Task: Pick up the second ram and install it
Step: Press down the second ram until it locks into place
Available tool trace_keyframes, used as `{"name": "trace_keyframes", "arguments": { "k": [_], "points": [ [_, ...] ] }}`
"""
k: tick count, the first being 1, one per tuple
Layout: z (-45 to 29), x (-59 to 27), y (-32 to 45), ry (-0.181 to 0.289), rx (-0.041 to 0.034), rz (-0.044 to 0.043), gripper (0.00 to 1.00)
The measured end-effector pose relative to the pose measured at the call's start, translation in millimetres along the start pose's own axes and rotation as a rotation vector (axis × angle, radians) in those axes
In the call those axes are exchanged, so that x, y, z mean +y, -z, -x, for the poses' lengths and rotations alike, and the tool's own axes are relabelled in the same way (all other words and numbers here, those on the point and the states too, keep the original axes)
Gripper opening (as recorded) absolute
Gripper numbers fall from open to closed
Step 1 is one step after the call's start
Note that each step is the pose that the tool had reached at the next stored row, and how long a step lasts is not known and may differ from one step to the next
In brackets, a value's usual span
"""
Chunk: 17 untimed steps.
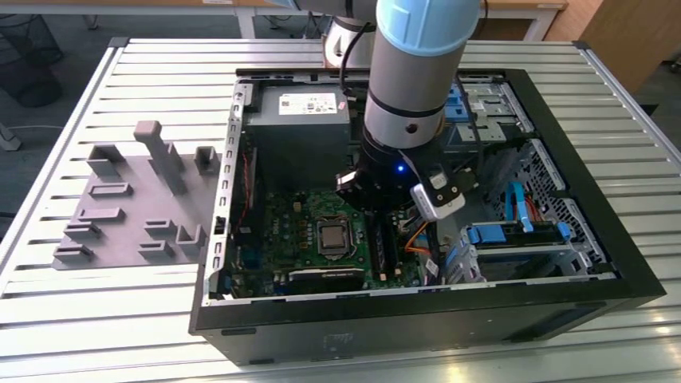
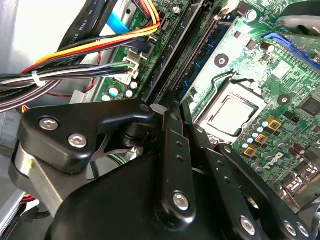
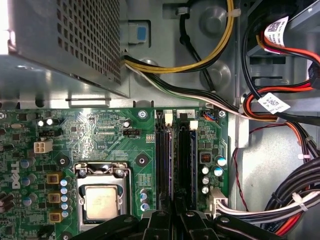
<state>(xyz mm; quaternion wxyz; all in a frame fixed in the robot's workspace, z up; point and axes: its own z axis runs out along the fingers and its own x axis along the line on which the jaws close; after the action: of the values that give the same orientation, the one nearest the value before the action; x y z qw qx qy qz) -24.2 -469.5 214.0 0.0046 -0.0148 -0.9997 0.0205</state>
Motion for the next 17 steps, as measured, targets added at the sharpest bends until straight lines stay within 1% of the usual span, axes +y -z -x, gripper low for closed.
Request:
{"name": "trace_keyframes", "arguments": {
  "k": [5, 11, 17],
  "points": [
    [0.0, -0.1, -0.9, 0.000, 0.0000, 0.0000, 0.14],
    [0.0, -0.7, 1.1, 0.003, -0.0002, 0.0003, 0.14],
    [-0.1, -0.8, 1.2, 0.024, -0.0009, -0.0002, 0.14]
  ]
}}
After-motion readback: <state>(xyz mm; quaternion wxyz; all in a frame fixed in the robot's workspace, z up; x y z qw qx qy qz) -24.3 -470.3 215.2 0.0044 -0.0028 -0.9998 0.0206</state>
